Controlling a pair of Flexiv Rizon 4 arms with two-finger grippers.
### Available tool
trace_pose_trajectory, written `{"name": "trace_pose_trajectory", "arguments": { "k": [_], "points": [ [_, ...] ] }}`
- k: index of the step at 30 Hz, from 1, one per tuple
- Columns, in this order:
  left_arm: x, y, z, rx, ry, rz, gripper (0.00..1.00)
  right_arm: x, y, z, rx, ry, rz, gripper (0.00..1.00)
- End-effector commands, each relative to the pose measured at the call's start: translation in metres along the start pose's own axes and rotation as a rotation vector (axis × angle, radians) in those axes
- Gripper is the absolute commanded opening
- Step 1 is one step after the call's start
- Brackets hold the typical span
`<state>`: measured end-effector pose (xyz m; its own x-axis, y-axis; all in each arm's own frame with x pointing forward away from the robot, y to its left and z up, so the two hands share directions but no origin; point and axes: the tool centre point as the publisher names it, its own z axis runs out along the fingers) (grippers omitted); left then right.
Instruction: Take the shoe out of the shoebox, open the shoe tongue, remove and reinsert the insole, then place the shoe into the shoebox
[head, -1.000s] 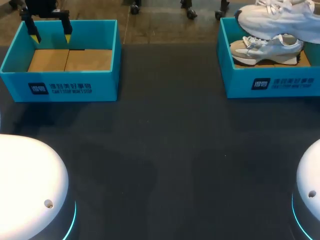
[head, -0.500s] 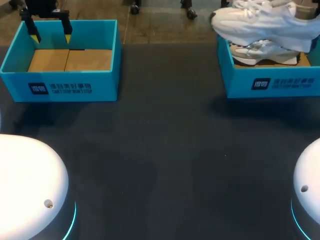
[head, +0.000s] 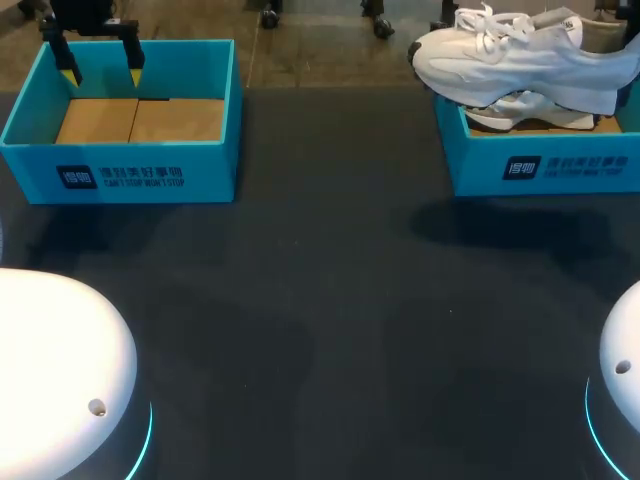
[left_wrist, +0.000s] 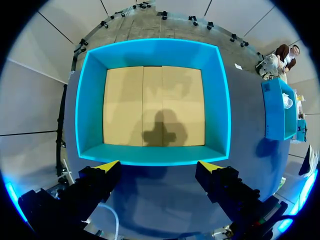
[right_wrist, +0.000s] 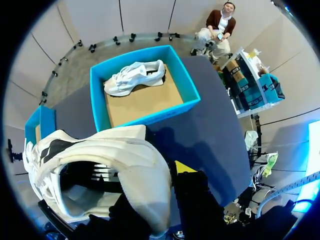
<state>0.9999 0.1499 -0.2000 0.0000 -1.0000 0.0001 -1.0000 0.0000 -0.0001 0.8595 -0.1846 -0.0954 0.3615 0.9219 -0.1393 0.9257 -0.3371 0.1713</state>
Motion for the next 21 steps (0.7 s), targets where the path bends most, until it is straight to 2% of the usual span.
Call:
{"name": "trace_pose_trajectory", "arguments": {
  "k": [1, 7, 12, 17, 18, 21],
  "points": [
    [0.000, 0.000, 0.000, 0.000, 0.000, 0.000, 1.00, 0.018, -0.018, 0.001, 0.002, -0.052, -0.029, 0.00],
    [0.000, 0.000, 0.000, 0.000, 0.000, 0.000, 1.00, 0.057, -0.077, 0.022, 0.032, -0.092, -0.059, 0.00],
    [0.000, 0.000, 0.000, 0.000, 0.000, 0.000, 1.00, 0.075, -0.120, 0.029, 0.008, -0.065, -0.044, 0.00],
    [0.000, 0.000, 0.000, 0.000, 0.000, 0.000, 1.00, 0.090, -0.167, 0.045, 0.026, -0.063, -0.035, 0.00],
    [0.000, 0.000, 0.000, 0.000, 0.000, 0.000, 1.00, 0.092, -0.174, 0.047, 0.043, -0.072, -0.025, 0.00],
    [0.000, 0.000, 0.000, 0.000, 0.000, 0.000, 1.00, 0.092, -0.174, 0.047, 0.043, -0.072, -0.025, 0.00]
  ]
}}
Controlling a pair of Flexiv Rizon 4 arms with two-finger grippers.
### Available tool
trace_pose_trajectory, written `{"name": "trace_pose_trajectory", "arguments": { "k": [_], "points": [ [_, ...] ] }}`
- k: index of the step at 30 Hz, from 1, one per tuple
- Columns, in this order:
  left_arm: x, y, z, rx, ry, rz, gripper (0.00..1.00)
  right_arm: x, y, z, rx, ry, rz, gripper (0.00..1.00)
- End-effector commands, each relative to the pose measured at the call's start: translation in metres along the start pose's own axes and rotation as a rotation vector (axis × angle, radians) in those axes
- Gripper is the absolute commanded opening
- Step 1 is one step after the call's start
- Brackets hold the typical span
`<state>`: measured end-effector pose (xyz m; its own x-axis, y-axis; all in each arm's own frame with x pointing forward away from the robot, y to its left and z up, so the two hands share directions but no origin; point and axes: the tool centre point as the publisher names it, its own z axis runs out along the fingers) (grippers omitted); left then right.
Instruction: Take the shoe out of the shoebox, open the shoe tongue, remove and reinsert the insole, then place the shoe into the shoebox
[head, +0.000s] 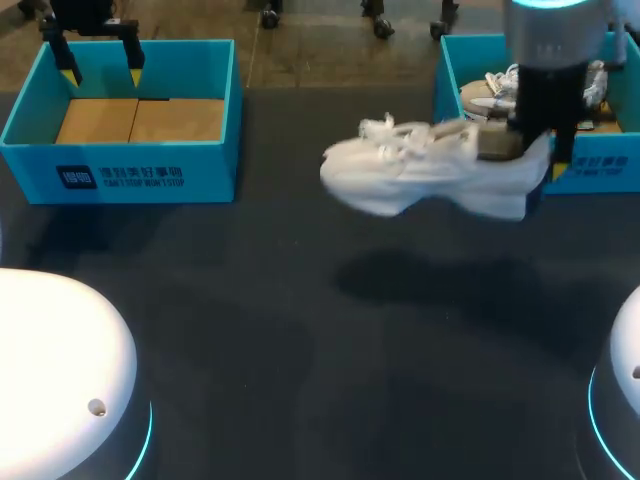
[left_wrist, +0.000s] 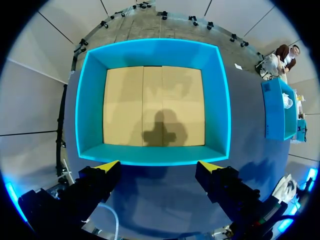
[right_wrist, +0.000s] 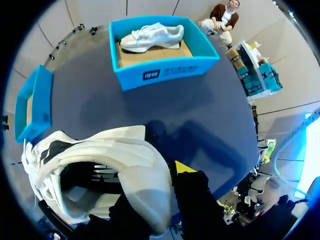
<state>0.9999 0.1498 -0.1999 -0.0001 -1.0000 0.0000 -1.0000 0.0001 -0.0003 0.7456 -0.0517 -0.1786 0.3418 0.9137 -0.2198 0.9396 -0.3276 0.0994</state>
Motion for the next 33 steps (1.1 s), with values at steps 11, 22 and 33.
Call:
{"name": "trace_pose_trajectory", "arguments": {
  "k": [11, 22, 33],
  "points": [
    [0.000, 0.000, 0.000, 0.000, 0.000, 0.000, 1.00, 0.000, -0.009, 0.005, -0.025, 0.007, 0.002, 0.00],
    [0.000, 0.000, 0.000, 0.000, 0.000, 0.000, 1.00, 0.051, -0.036, 0.027, -0.031, -0.034, -0.070, 0.00],
    [0.000, 0.000, 0.000, 0.000, 0.000, 0.000, 1.00, 0.105, -0.076, 0.061, -0.041, -0.029, -0.141, 0.00]
  ]
}}
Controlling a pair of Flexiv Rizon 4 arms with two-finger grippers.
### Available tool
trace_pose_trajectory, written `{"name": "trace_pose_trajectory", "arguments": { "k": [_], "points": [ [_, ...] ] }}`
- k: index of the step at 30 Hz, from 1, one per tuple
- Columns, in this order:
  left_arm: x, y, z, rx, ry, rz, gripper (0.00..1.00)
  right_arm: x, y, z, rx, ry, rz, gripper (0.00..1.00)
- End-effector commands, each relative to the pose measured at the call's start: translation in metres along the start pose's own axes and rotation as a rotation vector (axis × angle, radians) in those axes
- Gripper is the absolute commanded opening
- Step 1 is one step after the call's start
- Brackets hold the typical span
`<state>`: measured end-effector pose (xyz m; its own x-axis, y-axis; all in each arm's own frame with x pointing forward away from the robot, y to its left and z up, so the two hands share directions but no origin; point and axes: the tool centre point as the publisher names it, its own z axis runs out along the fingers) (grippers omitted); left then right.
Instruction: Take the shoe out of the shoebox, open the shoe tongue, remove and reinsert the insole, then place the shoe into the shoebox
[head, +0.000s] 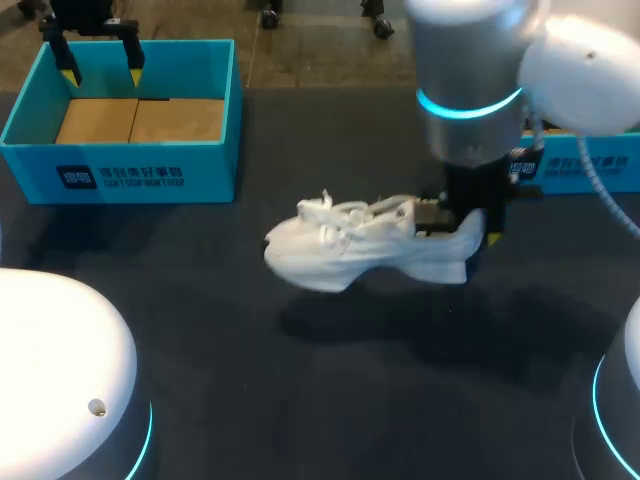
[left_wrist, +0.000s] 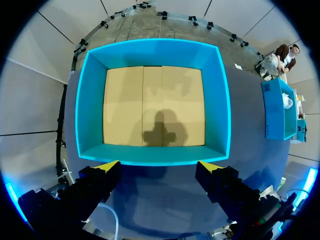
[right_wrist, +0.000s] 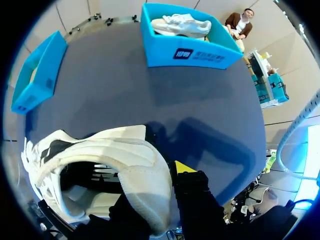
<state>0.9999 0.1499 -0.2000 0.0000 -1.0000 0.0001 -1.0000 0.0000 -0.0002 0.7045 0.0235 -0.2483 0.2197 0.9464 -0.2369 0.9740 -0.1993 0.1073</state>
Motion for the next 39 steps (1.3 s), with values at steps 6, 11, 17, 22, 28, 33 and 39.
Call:
{"name": "trace_pose_trajectory", "arguments": {
  "k": [6, 11, 17, 22, 28, 33, 39],
  "points": [
    [0.000, 0.000, 0.000, 0.000, 0.000, 0.000, 1.00, 0.055, -0.003, 0.042, 0.016, -0.009, -0.040, 0.00],
    [0.000, 0.000, 0.000, 0.000, 0.000, 0.000, 1.00, 0.065, -0.005, 0.067, 0.036, 0.004, -0.068, 0.00],
    [0.000, 0.000, 0.000, 0.000, 0.000, 0.000, 1.00, 0.072, -0.011, 0.078, 0.046, 0.004, -0.093, 0.00],
    [0.000, 0.000, 0.000, 0.000, 0.000, 0.000, 1.00, 0.073, -0.020, 0.082, 0.040, 0.004, -0.094, 0.00],
    [0.000, 0.000, 0.000, 0.000, 0.000, 0.000, 1.00, 0.080, -0.034, 0.088, 0.051, -0.002, -0.102, 0.00],
    [0.000, 0.000, 0.000, 0.000, 0.000, 0.000, 1.00, 0.091, -0.041, 0.095, 0.053, 0.009, -0.110, 0.00],
    [0.000, 0.000, 0.000, 0.000, 0.000, 0.000, 1.00, 0.098, -0.048, 0.103, 0.055, 0.040, -0.108, 0.00]
  ]
}}
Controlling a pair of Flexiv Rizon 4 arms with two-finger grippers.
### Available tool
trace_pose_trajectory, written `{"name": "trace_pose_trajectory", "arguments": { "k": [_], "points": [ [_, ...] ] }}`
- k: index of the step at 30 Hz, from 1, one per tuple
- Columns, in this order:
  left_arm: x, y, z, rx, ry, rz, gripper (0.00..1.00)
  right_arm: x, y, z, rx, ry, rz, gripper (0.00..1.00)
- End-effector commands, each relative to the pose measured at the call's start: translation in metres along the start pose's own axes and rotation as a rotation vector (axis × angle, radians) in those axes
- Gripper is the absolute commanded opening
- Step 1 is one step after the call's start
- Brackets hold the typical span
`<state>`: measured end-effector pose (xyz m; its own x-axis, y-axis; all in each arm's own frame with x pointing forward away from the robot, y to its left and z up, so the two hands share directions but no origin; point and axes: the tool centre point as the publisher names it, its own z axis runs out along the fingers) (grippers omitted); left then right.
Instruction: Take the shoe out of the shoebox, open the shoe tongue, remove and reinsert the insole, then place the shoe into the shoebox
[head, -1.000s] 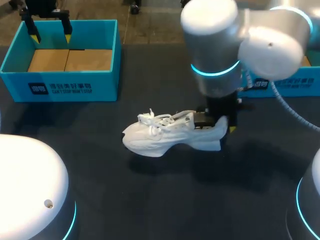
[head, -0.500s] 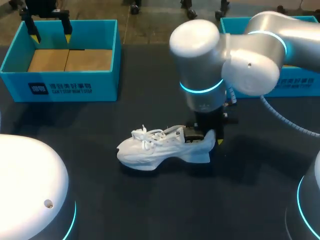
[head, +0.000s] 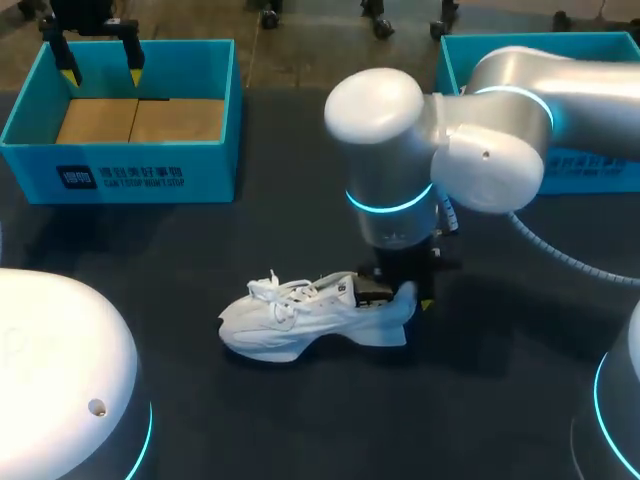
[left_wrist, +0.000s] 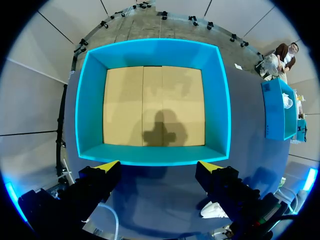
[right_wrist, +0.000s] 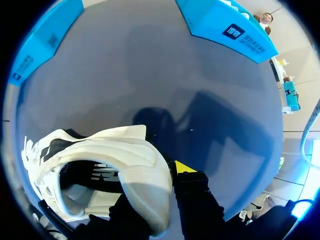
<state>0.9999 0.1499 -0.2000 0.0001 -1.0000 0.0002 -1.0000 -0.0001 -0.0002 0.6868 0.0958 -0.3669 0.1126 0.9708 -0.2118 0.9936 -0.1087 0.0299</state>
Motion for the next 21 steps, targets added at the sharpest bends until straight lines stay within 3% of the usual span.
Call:
{"name": "trace_pose_trajectory", "arguments": {
  "k": [1, 11, 12, 14, 15, 16, 17, 21],
  "points": [
    [0.000, 0.000, 0.000, 0.000, 0.000, 0.000, 1.00, 0.007, -0.003, 0.010, 0.005, 0.011, 0.002, 0.00],
    [0.000, 0.000, 0.000, 0.000, 0.000, 0.000, 1.00, 0.015, -0.003, 0.019, 0.014, 0.000, -0.016, 0.00],
    [0.000, 0.000, 0.000, 0.000, 0.000, 0.000, 1.00, 0.015, -0.003, 0.019, 0.015, 0.002, -0.015, 0.04],
    [0.000, 0.000, 0.000, 0.000, 0.000, 0.000, 1.00, 0.015, -0.004, 0.020, 0.009, 0.020, -0.009, 0.21],
    [0.000, 0.000, 0.000, 0.000, 0.000, 0.000, 1.00, 0.014, -0.004, 0.019, 0.002, 0.032, -0.009, 0.39],
    [0.000, 0.000, 0.000, 0.000, 0.000, 0.000, 1.00, 0.013, -0.004, 0.018, 0.001, 0.035, -0.009, 0.50],
    [0.000, 0.000, 0.000, 0.000, 0.000, 0.000, 1.00, 0.012, -0.004, 0.016, 0.001, 0.039, -0.011, 1.00],
    [0.000, 0.000, 0.000, 0.000, 0.000, 0.000, 1.00, 0.003, -0.004, 0.004, 0.005, 0.064, -0.007, 1.00]
  ]
}}
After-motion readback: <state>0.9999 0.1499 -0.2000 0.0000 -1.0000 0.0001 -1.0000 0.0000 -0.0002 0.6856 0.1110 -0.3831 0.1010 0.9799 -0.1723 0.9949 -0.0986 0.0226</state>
